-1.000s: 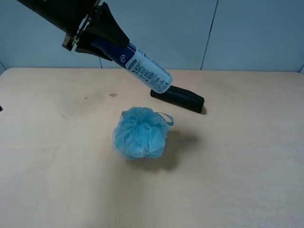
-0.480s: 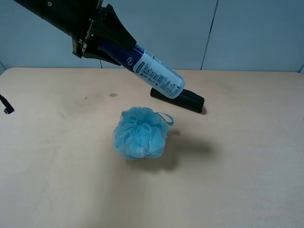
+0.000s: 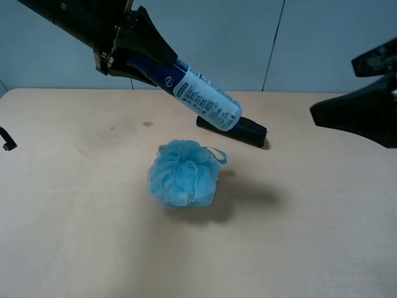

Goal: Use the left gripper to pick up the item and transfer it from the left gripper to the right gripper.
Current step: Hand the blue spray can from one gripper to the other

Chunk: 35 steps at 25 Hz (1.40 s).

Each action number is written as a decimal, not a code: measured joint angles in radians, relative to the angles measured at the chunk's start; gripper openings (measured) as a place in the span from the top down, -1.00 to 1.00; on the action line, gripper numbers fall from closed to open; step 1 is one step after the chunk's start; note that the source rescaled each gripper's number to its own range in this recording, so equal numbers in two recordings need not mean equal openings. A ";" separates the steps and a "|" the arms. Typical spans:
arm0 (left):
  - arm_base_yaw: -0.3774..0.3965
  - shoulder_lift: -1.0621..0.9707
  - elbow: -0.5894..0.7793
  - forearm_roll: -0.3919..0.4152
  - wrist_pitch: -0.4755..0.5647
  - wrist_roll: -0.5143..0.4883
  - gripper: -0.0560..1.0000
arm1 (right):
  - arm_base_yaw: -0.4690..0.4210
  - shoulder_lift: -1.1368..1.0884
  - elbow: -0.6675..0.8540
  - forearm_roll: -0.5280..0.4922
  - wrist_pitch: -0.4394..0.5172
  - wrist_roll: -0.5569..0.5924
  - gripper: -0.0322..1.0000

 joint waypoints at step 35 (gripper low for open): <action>0.000 0.000 0.000 0.000 0.000 0.006 0.86 | 0.301 0.636 -0.114 -0.002 -0.480 -0.091 -1.00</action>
